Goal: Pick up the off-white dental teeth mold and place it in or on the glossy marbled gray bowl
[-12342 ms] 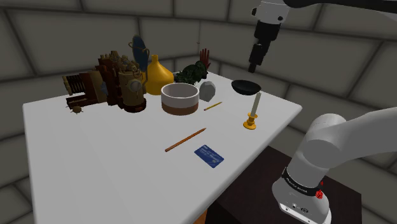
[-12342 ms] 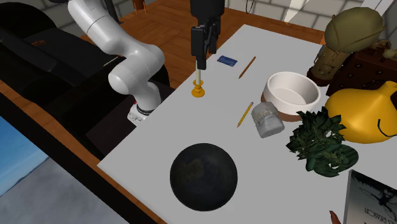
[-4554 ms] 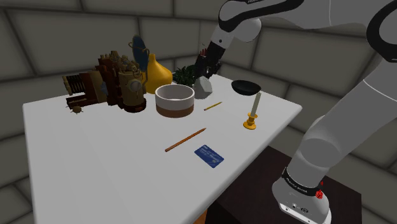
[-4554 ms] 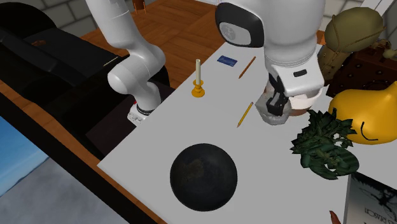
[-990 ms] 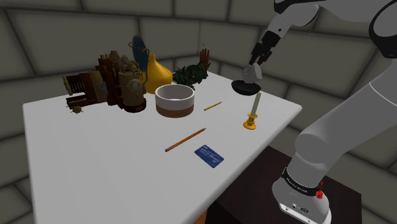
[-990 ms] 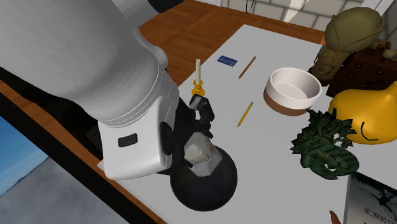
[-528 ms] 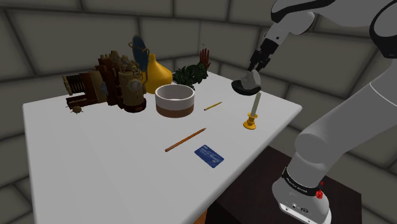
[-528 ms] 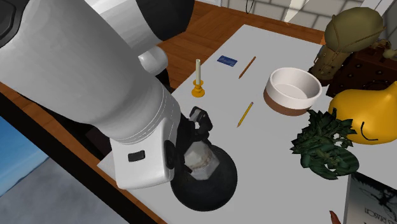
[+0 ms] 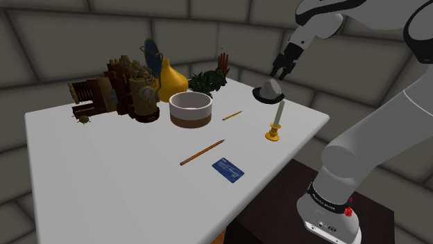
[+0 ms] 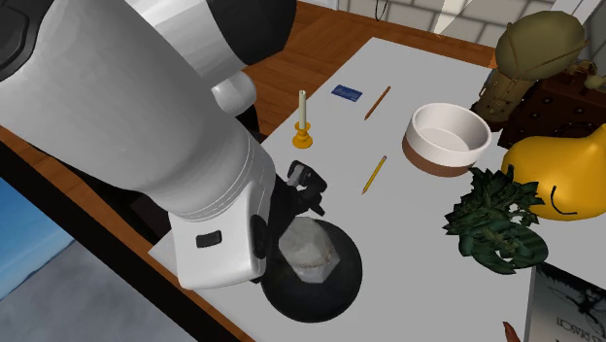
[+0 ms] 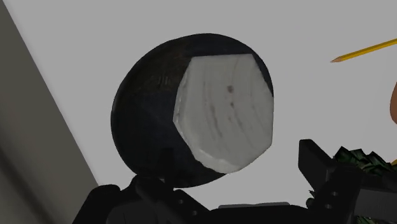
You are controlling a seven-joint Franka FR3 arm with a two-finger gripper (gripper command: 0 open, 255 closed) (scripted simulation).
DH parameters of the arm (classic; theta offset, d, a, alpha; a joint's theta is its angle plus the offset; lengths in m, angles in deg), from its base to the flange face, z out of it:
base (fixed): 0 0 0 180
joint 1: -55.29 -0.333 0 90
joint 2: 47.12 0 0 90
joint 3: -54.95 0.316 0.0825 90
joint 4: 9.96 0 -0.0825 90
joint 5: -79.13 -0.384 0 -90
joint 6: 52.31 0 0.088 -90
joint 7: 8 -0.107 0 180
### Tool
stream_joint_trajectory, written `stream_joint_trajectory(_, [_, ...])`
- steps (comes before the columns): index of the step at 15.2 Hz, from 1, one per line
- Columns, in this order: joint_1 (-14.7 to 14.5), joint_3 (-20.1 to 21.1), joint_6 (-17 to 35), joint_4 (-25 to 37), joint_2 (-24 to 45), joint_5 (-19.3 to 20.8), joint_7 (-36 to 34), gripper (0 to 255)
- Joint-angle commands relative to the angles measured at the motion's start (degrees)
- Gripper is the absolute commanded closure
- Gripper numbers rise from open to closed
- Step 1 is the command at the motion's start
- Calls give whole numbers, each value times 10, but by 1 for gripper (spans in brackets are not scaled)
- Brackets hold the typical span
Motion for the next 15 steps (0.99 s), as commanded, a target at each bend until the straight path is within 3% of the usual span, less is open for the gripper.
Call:
stream_joint_trajectory(1, [2, -3, 0, -4, 1, 1, -1, 0])
stream_joint_trajectory(3, [2, -3, -3, 2, 5, -1, -1, 0])
stream_joint_trajectory(7, [8, -16, -75, 78, 11, 4, -2, 0])
stream_joint_trajectory(15, [15, -9, -76, 78, 12, 1, 0, 0])
